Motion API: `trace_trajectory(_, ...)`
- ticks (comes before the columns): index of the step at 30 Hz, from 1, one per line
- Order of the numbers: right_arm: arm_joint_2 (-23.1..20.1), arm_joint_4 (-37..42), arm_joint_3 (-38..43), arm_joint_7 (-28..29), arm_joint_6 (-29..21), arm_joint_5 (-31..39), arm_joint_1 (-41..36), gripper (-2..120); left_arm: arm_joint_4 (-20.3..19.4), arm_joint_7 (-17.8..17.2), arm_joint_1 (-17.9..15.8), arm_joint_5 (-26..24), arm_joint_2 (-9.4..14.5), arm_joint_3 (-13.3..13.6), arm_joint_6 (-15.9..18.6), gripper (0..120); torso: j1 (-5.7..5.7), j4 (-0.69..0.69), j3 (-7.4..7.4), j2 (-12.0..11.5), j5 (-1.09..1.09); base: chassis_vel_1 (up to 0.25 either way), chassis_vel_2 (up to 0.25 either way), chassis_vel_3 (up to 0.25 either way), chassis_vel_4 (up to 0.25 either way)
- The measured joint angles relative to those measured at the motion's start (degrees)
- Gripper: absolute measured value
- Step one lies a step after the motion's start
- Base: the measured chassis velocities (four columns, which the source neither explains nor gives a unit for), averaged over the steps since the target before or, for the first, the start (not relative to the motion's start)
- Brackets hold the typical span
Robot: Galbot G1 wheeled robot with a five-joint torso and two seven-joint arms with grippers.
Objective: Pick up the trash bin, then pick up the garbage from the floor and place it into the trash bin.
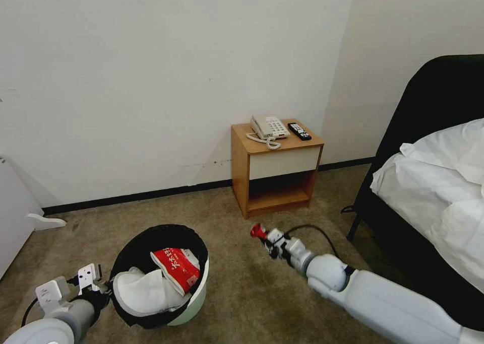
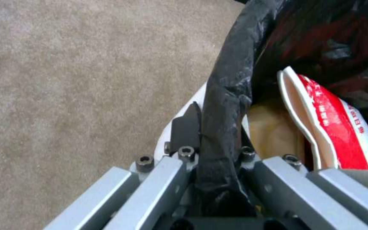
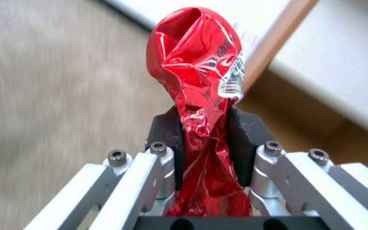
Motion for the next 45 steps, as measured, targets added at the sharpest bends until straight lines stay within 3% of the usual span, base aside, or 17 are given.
trace_trajectory(5, -1.31, 11.25, 0.77, 0.0, 1.51, 6.21, 10.31, 21, -0.83, -0.11, 0.15, -0.08, 0.68, -0.03, 0.0, 1, 0.0, 0.01, -0.01, 0.01, -0.02, 0.0, 0.0, 0.0, 0.0)
trace_trajectory(9, -0.16, 13.98, -0.29, -0.12, 1.08, 9.54, 14.46, 21, -1.13, -0.21, 0.13, -0.21, 0.9, -0.03, 0.0, 1, 0.0, 0.03, 0.0, 0.0, 0.0, 0.0, 0.0, 0.0, 0.0)
trace_trajectory(11, 1.51, 16.69, -1.66, -0.12, -0.61, 14.28, 18.7, 21, -1.47, -0.37, 0.12, -0.3, 1.14, 0.05, 0.0, 1, 0.0, 0.02, 0.0, 0.0, -0.03, 0.0, 0.0, 0.0, 0.0)
trace_trajectory(21, 7.87, 20.93, -10.13, 2.0, -7.27, 24.97, 29.23, 21, -2.03, -0.57, -0.06, -0.72, 1.92, 0.25, 0.0, 1, 0.0, 0.01, 0.0, 0.0, -0.01, 0.0, 0.0, 0.0, 0.0)
trace_trajectory(25, 8.75, 20.7, -11.72, 2.23, -7.77, 25.72, 30.4, 21, -2.09, -0.57, -0.07, -0.8, 2.02, 0.25, 0.0, 1, 0.0, 0.01, 0.0, 0.0, -0.02, 0.0, 0.0, 0.0, 0.0)
trace_trajectory(33, 15.11, 19.11, -18.74, 6.05, -14.41, 32.51, 33.86, 21, -2.38, -0.7, -0.95, -1.52, 2.35, 0.23, 0.0, 1, 0.0, 0.01, 0.0, 0.0, -0.02, 0.0, 0.0, 0.0, 0.0)
trace_trajectory(45, 17.7, 17.47, -22.24, 8.18, -20.2, 34.98, 32.53, 21, -2.86, -0.8, -1.23, -1.87, 2.55, 0.27, 0.0, 1, 0.0, 0.01, 0.0, 0.0, -0.01, 0.0, 0.0, 0.0, 0.0)
